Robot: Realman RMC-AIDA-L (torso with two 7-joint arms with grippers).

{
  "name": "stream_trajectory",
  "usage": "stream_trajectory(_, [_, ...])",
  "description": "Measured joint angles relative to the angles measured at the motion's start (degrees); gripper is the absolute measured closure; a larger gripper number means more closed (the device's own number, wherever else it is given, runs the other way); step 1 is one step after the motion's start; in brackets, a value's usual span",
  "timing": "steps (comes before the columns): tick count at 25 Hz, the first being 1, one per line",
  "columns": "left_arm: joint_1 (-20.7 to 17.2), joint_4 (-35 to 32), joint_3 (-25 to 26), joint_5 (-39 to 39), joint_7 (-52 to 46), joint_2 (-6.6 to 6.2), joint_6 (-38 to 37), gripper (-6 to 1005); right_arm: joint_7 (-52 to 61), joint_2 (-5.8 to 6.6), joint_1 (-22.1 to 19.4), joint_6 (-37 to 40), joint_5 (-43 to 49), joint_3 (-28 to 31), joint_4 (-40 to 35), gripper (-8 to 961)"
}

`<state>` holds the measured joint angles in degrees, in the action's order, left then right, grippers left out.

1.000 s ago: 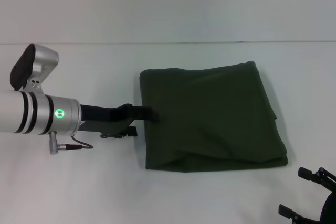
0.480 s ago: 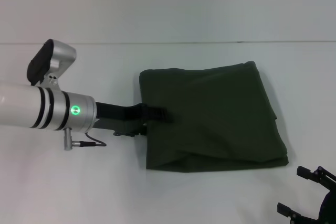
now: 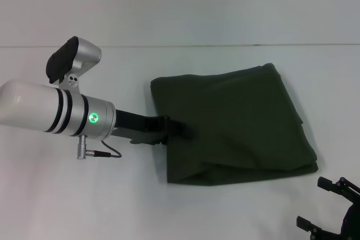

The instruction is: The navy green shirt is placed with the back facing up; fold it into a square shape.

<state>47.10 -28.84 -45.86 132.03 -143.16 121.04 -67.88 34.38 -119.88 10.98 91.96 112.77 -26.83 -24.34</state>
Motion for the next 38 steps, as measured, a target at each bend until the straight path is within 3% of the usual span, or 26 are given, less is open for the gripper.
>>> stream_trajectory(4, [-0.6,-0.1,0.4,-0.3,-0.2,-0.08,1.1,348,0.0,0.0,0.0,0.1,-0.2,0.0,0.0,9])
stream_trajectory(15, [-0.7,0.0,0.3,-0.2,1.8,-0.04,1.3,605,0.0,0.0,0.4,0.8,-0.3,0.1,-0.1,9])
stream_trajectory(18, [-0.8,0.1,0.6,-0.4,2.7,-0.08,1.2,834,0.0,0.0,0.4,0.8,-0.3,0.1,-0.1,9])
stream_trajectory(23, [-2.1,-0.8,1.7,-0.3,2.9,-1.04,0.8,945,0.1,0.0,0.7,1.3,-0.3,0.1,-0.3,9])
stream_trajectory(30, [-4.4,-1.8,5.8,0.2,4.1,-3.74,-1.6,960,0.6,-0.01,1.3,1.4,-0.4,0.1,-0.5,9])
stream_trajectory(38, [-5.8,-2.3,8.8,1.5,5.6,-3.89,-2.8,969,0.7,-0.02,2.0,1.3,-0.4,0.1,-0.2,9])
